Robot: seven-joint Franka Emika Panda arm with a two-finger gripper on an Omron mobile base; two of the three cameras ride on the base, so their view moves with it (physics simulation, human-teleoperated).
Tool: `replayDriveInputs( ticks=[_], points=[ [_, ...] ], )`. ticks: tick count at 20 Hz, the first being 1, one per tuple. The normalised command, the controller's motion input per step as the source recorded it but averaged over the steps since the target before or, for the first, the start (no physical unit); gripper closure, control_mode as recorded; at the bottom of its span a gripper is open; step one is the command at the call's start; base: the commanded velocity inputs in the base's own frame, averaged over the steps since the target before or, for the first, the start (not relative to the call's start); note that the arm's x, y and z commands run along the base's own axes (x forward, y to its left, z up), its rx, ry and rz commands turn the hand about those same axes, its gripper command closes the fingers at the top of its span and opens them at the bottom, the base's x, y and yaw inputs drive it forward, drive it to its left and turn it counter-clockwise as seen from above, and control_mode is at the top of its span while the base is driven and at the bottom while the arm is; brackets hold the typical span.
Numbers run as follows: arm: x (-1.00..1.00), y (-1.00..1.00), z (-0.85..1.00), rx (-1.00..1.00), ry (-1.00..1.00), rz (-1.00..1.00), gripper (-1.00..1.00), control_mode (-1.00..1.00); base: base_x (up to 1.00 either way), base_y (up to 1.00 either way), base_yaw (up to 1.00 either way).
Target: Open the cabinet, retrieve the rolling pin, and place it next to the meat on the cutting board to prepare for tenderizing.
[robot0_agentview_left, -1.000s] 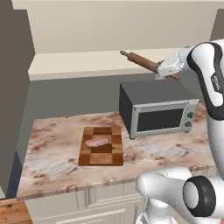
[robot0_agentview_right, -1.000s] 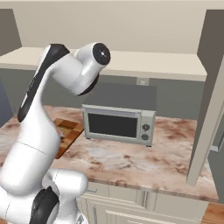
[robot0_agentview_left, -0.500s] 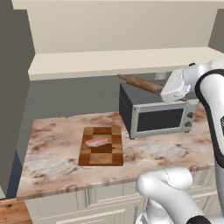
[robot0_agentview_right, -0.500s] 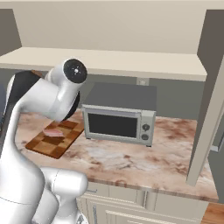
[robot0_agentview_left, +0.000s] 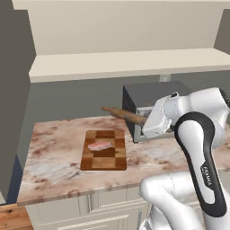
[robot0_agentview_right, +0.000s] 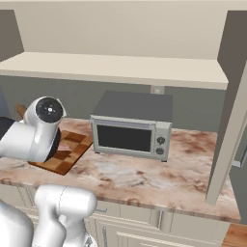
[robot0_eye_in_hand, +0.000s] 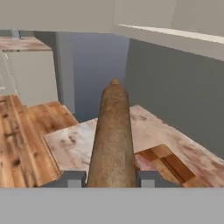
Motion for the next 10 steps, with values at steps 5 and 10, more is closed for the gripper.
replayDriveInputs(
  ticks=[5, 10],
  points=[
    [0.01, 0.73, -0.82, -0.12, 0.00, 0.10, 1.00, -1.00, 0.00, 0.00, 0.00],
    [0.14, 0.45, -0.58, -0.18, 0.00, 0.20, 1.00, -1.00, 0.00, 0.00, 0.00]
  ],
)
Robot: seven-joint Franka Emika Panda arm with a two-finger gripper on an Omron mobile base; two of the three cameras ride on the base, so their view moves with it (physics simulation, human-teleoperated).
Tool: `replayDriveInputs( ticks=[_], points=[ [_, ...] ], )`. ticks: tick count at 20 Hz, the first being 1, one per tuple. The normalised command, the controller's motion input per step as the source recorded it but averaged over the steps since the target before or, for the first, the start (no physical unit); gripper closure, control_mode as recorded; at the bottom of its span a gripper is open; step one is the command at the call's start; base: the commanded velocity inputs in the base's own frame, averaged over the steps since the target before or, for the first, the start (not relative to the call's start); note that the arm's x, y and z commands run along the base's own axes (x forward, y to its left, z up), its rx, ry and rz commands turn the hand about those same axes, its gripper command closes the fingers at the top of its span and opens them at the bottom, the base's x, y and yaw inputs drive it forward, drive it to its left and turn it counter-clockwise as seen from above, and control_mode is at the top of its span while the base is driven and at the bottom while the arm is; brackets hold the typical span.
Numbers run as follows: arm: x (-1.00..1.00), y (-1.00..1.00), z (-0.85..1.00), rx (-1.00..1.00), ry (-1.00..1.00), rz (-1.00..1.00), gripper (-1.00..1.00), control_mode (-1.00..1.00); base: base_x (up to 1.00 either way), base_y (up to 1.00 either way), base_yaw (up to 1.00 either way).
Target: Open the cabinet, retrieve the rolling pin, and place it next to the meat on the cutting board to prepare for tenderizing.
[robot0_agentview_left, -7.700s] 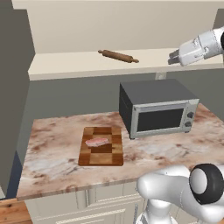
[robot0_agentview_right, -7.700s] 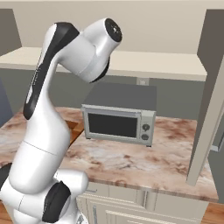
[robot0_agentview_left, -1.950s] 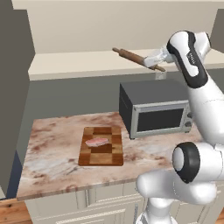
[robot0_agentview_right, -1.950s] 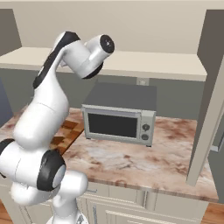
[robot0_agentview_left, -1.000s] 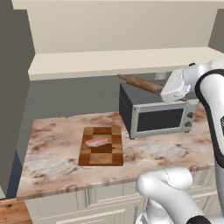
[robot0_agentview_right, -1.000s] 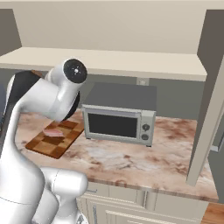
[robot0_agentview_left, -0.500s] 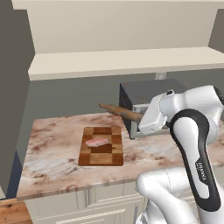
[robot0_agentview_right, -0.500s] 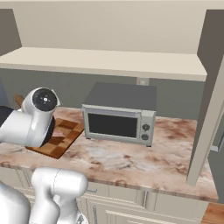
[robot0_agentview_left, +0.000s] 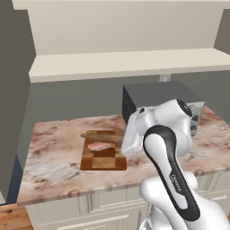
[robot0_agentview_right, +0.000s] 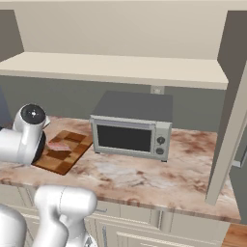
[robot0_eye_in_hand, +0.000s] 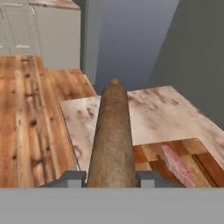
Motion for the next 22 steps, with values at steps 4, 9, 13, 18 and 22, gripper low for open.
replayDriveInputs(
  ticks=[4, 9, 13, 18, 22],
  points=[
    [0.27, 0.15, -0.46, -0.11, 0.00, 0.24, 1.00, -1.00, 0.00, 0.00, 0.00],
    [0.30, 0.00, -0.44, -0.01, 0.00, 0.26, 1.00, -1.00, 0.00, 0.00, 0.00],
    [0.35, -0.01, -0.38, 0.00, 0.00, 0.27, 1.00, -1.00, 0.00, 0.00, 0.00],
    [0.33, -0.05, -0.37, 0.00, 0.00, 0.23, 1.00, -1.00, 0.00, 0.00, 0.00],
    [0.25, -0.14, -0.33, 0.00, -0.05, 0.17, 1.00, -1.00, 0.00, 0.00, 0.00]
  ],
)
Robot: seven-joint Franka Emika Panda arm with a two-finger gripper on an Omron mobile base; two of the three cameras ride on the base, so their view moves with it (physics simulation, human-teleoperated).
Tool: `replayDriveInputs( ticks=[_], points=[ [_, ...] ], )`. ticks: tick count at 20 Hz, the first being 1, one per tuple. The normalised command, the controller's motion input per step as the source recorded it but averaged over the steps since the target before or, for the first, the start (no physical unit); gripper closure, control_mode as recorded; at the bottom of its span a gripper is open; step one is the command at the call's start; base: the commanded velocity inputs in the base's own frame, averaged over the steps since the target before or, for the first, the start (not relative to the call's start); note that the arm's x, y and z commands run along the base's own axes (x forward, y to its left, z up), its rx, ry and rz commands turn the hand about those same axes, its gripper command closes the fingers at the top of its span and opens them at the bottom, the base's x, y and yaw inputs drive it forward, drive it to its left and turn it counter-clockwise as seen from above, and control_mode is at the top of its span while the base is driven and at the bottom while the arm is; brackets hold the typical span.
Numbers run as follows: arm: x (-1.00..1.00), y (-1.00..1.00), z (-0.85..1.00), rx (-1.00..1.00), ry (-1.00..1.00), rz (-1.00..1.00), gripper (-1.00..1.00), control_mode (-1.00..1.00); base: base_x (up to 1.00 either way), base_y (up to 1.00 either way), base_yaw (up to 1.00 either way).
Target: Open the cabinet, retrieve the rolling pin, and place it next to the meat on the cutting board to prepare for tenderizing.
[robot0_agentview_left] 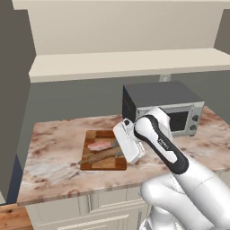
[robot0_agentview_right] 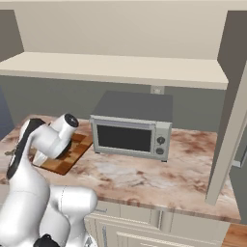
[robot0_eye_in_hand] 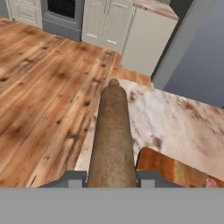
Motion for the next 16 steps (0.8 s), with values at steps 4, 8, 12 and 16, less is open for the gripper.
replayDriveInputs(
  ticks=[4, 8, 12, 16],
  points=[
    [0.22, -0.25, -0.23, 0.00, -0.08, 0.10, 1.00, -1.00, 0.00, 0.00, 0.00],
    [0.22, -0.25, -0.21, 0.00, -0.07, 0.05, 1.00, -1.00, 0.00, 0.00, 0.00],
    [0.25, -0.20, -0.25, 0.00, -0.05, 0.04, 1.00, -1.00, 0.00, 0.00, 0.00],
    [0.26, -0.10, -0.32, 0.00, -0.05, 0.02, 1.00, -1.00, 0.00, 0.00, 0.00]
  ],
)
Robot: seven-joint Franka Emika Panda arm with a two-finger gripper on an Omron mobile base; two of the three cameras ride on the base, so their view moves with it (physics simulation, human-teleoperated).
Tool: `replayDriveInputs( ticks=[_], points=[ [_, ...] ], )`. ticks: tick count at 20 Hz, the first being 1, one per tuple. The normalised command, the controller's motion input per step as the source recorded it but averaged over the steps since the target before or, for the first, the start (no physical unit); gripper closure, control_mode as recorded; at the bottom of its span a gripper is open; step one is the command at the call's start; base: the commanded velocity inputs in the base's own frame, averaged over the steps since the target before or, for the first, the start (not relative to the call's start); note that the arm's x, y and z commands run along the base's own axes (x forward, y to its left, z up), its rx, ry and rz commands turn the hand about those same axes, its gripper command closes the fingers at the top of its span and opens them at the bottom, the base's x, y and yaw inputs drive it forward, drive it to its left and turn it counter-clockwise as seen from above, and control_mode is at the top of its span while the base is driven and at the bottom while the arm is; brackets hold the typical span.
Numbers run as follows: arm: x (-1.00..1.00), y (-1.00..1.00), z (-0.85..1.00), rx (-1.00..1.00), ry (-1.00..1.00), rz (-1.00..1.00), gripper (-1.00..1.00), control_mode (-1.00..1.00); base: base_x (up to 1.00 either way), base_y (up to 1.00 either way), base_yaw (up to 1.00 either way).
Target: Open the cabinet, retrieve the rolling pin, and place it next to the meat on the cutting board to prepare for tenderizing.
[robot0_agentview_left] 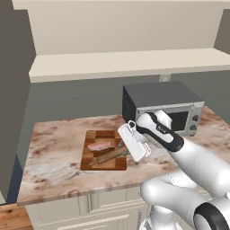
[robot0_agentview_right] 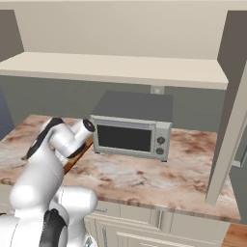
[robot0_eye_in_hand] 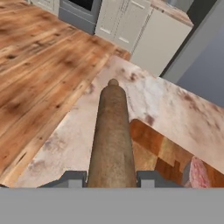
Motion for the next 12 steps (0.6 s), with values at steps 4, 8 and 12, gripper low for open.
replayDriveInputs(
  ticks=[4, 8, 12],
  points=[
    [0.28, -0.01, -0.32, 0.00, -0.03, 0.00, 1.00, -1.00, 0.00, 0.00, 0.00],
    [0.29, 0.00, -0.28, 0.00, -0.01, 0.00, 1.00, -1.00, 0.00, 0.00, 0.00],
    [0.27, 0.00, -0.24, 0.00, -0.01, 0.00, 1.00, -1.00, 0.00, 0.00, 0.00]
  ],
)
